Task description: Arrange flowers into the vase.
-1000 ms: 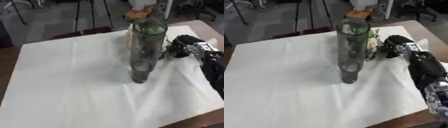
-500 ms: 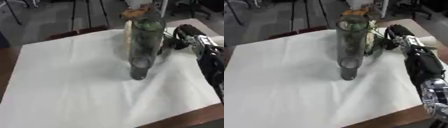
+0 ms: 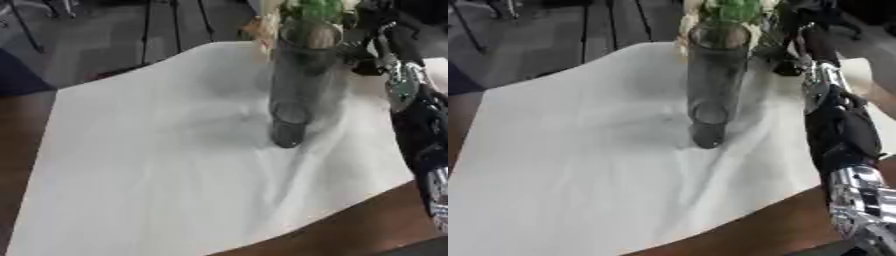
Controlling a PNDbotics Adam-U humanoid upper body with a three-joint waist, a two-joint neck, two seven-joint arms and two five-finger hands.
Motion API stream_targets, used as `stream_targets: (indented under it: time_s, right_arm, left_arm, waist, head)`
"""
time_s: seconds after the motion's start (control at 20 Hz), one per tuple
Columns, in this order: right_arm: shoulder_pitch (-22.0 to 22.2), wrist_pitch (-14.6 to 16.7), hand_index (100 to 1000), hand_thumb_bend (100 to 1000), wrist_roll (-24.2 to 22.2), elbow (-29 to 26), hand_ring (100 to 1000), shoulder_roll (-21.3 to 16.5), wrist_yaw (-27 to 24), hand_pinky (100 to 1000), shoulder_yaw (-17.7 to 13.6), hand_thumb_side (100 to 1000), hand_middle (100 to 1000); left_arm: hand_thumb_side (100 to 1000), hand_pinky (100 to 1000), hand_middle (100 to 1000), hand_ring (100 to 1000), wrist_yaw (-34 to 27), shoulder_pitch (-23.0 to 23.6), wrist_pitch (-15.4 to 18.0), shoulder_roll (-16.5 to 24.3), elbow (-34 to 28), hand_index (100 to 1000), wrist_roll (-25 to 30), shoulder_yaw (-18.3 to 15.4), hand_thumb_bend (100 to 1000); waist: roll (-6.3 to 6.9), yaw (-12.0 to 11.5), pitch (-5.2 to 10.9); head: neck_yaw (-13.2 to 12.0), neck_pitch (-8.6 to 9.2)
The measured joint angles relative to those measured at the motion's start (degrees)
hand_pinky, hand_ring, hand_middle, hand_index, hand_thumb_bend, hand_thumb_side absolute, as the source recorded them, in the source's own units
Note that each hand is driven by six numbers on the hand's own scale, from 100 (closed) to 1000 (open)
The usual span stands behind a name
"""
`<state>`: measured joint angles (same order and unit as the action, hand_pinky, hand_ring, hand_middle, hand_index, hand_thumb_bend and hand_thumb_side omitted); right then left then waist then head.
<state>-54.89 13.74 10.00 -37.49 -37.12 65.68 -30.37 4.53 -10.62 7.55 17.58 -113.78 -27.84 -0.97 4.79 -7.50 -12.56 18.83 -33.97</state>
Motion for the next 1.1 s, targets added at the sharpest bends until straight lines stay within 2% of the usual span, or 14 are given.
stream_targets:
  time_s: [0.65,1.1]
  right_arm:
    - [0.96,-0.79,100,309,-0.06,0.4,100,-0.23,-11.0,100,3.05,100,100]
    - [1.51,-1.27,100,237,-1.51,1.27,100,-1.05,-18.64,100,4.37,100,100]
  left_arm:
    - [966,715,646,668,0.03,0.05,0.0,0.0,0.0,834,0.01,0.0,522]
    - [967,717,645,668,0.04,0.15,0.0,0.0,0.0,834,0.01,0.0,522]
  waist:
    - [-0.34,0.0,0.58]
    - [-0.35,0.05,0.61]
  head:
    - [0.4,0.0]
    - [0.66,0.0]
